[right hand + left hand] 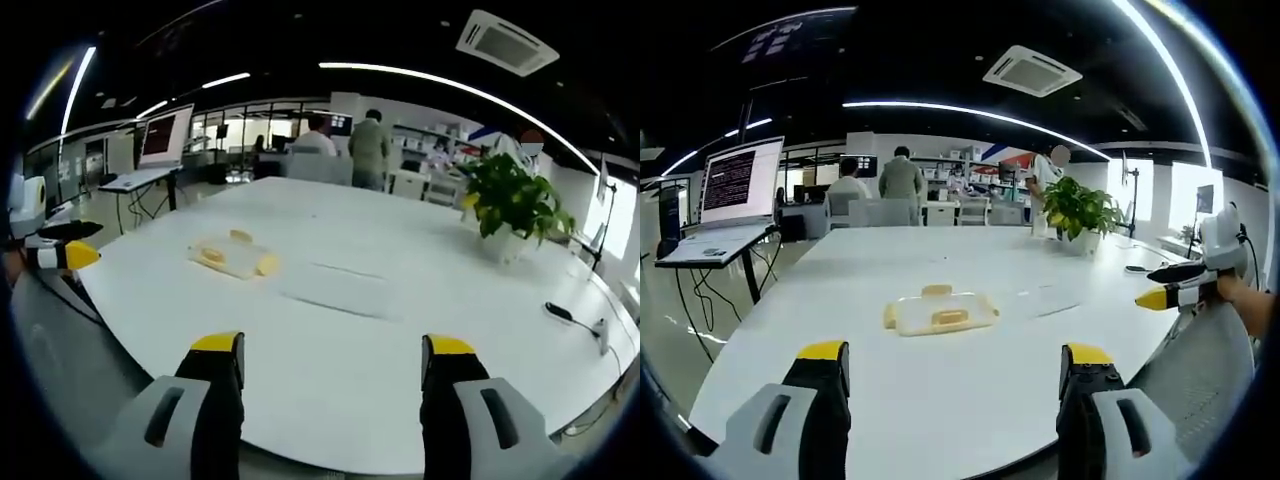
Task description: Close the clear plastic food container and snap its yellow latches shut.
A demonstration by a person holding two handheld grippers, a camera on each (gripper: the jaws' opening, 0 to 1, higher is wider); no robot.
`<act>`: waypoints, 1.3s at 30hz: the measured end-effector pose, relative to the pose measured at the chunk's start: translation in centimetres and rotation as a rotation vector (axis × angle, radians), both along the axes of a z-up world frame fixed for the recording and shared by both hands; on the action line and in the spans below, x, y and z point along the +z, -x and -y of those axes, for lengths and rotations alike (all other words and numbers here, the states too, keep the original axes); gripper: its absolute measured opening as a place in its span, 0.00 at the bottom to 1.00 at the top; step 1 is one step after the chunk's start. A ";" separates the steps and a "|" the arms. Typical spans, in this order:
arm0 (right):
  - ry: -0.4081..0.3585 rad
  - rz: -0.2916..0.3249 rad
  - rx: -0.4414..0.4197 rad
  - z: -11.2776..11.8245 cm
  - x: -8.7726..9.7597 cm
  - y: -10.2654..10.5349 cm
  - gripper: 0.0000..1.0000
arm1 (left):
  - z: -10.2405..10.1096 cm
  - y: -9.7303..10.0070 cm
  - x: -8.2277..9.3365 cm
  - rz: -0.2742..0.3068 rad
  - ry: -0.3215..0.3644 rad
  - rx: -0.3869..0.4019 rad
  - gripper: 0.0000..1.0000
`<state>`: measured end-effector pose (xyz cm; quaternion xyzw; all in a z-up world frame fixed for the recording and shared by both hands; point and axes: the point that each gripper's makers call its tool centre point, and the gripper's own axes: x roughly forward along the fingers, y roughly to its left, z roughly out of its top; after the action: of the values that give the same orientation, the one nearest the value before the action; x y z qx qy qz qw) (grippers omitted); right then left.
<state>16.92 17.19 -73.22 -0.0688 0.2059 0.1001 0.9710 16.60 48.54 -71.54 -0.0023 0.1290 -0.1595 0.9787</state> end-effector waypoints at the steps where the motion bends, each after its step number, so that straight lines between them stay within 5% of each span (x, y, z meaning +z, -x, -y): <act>1: -0.001 0.002 -0.001 0.0 0.0 0.0 0.70 | 0.0 0.0 0.0 -0.001 0.000 0.000 0.83; 24: 0.001 -0.001 -0.001 0.1 0.0 0.0 0.72 | 0.1 0.2 -0.5 -0.030 -0.019 -0.009 0.84; 28: 0.018 -0.025 0.009 0.0 -0.4 0.1 0.71 | -0.4 -0.1 0.7 0.042 -0.023 0.024 0.78; 39: 0.038 -0.055 0.031 -0.2 -0.7 0.1 0.71 | -0.7 -0.3 0.6 0.015 -0.037 0.025 0.80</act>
<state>16.80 17.40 -73.94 -0.0875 0.2331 0.1130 0.9619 16.89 49.20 -70.98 0.0153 0.1244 -0.1447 0.9815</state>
